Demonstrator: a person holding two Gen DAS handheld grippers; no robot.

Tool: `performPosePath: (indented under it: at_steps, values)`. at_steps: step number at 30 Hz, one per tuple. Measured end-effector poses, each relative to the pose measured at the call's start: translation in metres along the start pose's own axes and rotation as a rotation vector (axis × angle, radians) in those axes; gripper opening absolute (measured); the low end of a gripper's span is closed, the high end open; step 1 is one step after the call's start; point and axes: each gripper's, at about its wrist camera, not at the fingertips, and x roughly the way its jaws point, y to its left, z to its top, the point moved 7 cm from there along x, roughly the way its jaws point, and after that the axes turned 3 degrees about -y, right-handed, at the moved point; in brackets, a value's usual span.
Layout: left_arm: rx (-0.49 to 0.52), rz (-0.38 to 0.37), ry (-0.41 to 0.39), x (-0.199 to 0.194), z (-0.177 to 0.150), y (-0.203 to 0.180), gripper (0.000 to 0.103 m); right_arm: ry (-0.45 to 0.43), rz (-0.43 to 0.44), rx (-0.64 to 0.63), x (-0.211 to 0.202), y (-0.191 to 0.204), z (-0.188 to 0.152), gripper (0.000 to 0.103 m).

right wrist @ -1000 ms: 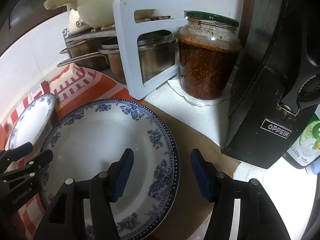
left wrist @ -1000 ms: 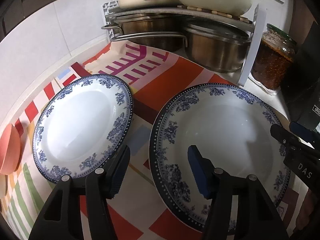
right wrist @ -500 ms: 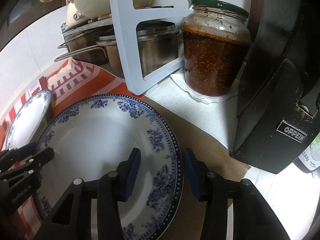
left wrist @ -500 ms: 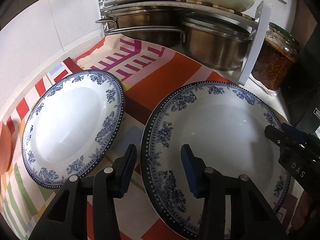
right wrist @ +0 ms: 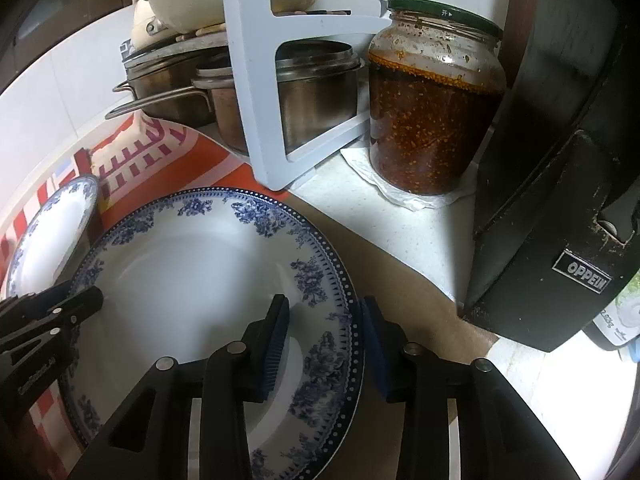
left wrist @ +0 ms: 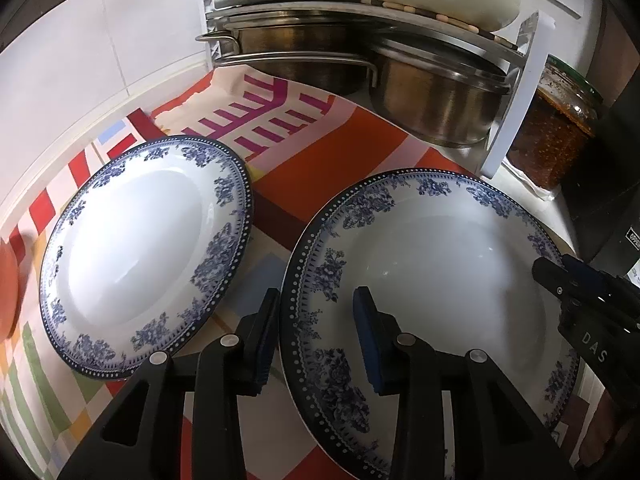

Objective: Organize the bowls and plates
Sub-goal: 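Close both grippers on the blue-rimmed plate rim, then lift the blue-rimmed plate and carry it toward the green plate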

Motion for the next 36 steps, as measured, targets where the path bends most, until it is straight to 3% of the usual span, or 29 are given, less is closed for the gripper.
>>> performPosePath:
  at_steps: [18,36]
  values:
    - [-0.044,0.049,-0.039,-0.055,-0.012,0.024,0.036,-0.034,0.022,-0.034,-0.047,0.019,-0.005,0.036]
    - [-0.142,0.154,-0.104,-0.142,-0.052,0.086,0.035,-0.081,0.112,-0.141,-0.115,0.083,-0.023,0.036]
